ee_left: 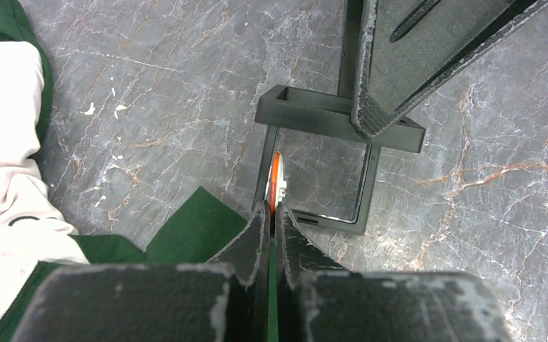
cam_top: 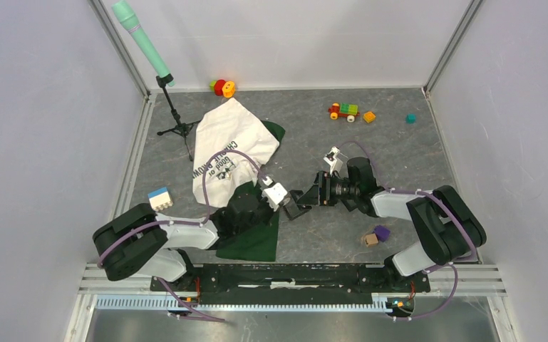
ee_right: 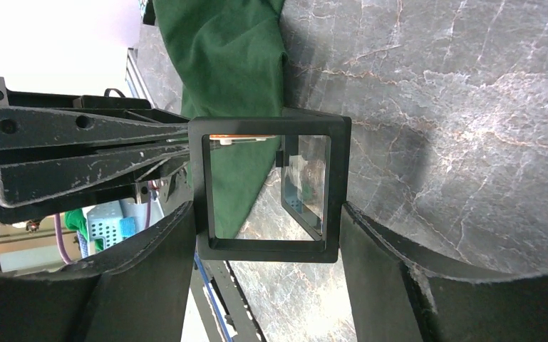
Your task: Remove the brooch from the garment
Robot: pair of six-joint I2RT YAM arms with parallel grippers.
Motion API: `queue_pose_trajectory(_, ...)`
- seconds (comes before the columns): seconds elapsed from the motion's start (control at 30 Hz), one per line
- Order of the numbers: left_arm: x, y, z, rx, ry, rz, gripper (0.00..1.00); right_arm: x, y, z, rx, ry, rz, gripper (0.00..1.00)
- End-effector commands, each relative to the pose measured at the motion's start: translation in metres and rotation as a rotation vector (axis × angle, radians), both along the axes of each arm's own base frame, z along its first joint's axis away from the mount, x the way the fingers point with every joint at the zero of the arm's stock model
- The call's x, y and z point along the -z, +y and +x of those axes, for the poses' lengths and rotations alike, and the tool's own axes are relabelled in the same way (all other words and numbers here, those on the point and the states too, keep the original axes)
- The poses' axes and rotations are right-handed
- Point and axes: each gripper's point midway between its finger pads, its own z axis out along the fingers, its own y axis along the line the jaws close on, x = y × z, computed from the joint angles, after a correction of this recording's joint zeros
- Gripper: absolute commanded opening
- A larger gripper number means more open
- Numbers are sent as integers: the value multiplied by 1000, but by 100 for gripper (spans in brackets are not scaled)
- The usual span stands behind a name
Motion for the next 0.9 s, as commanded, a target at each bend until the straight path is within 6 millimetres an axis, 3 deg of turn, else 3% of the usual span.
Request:
queue_pose_trajectory(0.0, -21, -12, 15, -21, -122, 9, 2, -16, 7, -3, -28, -42, 60, 60)
queue_pose_trajectory(0.6, -19, -23, 9, 15, -125, 19, 6, -10, 15, -10, -47, -5, 91, 59)
queue_pose_trajectory(0.87, -7, -33, 3, 57, -74, 34, 21, -3, 17, -7, -29, 22, 102, 58)
